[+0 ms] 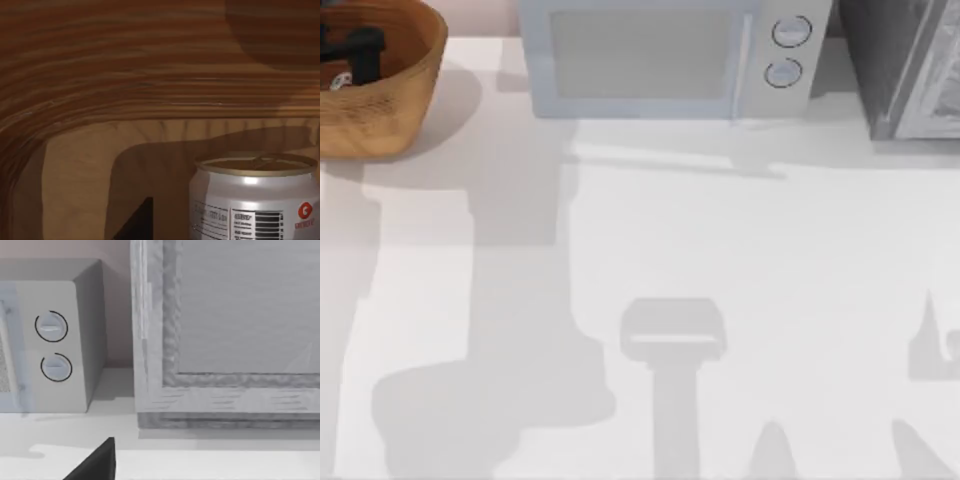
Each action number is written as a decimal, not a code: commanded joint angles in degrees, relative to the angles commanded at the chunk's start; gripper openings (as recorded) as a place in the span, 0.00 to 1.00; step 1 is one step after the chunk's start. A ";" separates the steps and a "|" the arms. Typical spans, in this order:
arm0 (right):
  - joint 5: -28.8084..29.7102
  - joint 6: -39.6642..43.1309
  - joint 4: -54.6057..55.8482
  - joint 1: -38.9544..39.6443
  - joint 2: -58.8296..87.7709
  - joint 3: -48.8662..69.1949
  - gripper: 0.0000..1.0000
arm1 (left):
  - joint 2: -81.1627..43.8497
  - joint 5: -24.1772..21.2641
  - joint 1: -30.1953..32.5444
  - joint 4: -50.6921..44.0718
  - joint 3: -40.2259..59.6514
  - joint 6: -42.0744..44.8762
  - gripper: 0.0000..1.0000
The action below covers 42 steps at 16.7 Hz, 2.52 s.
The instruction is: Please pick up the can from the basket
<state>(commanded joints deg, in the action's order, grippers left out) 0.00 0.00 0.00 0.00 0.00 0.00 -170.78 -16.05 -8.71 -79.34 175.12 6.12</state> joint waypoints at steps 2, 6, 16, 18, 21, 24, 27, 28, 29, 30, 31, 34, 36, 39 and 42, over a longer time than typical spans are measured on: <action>0.00 0.00 0.00 0.00 0.00 0.00 1.00 | 0.00 0.00 0.00 0.00 0.00 0.00 0.47; 0.00 0.00 0.00 0.00 0.00 0.00 1.00 | 0.00 0.00 0.00 0.00 0.00 0.00 0.17; 0.00 0.00 0.00 0.00 0.00 0.00 1.00 | 0.00 0.00 0.00 0.00 0.00 0.00 0.00; 0.00 0.00 0.00 0.00 0.00 0.00 1.00 | 2.01 -0.26 0.33 -0.09 0.30 -0.21 0.00; 0.00 0.00 0.00 0.00 0.00 0.00 1.00 | 4.22 0.78 0.28 0.52 -2.92 -0.87 0.00; 0.00 0.00 0.00 0.00 0.00 0.00 1.00 | 11.60 3.16 0.67 3.51 -11.53 -1.65 0.00; 0.00 0.00 0.00 0.00 0.00 0.00 1.00 | 24.12 6.17 1.64 9.06 -24.59 -2.07 0.00; 0.00 0.00 0.00 0.00 0.00 0.00 1.00 | 29.38 7.21 2.06 11.42 -29.92 -2.16 0.00; 0.00 0.00 0.00 0.00 0.00 0.00 1.00 | 35.08 8.23 2.50 13.98 -35.63 -2.23 0.00; 0.00 0.00 0.00 0.00 0.00 0.00 1.00 | 41.18 9.23 2.95 16.73 -41.71 -2.29 0.00; 0.00 0.00 0.00 0.00 0.00 0.00 1.00 | 47.69 10.19 3.41 19.67 -48.21 -2.36 0.00; 0.00 0.00 0.00 0.00 0.00 0.00 1.00 | 68.77 12.77 4.78 29.20 -69.30 -2.60 0.00; 0.00 0.00 0.00 0.00 0.00 0.00 1.00 | 83.38 14.20 5.64 35.87 -84.19 -2.80 0.00; 0.00 0.00 0.00 0.00 0.00 0.00 1.00 | 104.97 15.80 6.81 45.85 -106.49 -3.14 0.00; 0.00 0.00 0.00 0.00 0.00 0.00 1.00 | 125.07 16.69 7.73 55.55 -127.38 -3.66 0.00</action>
<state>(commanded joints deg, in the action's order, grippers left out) 0.00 0.00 0.00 0.00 0.00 0.00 -45.70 0.64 -0.99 -23.79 47.74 2.46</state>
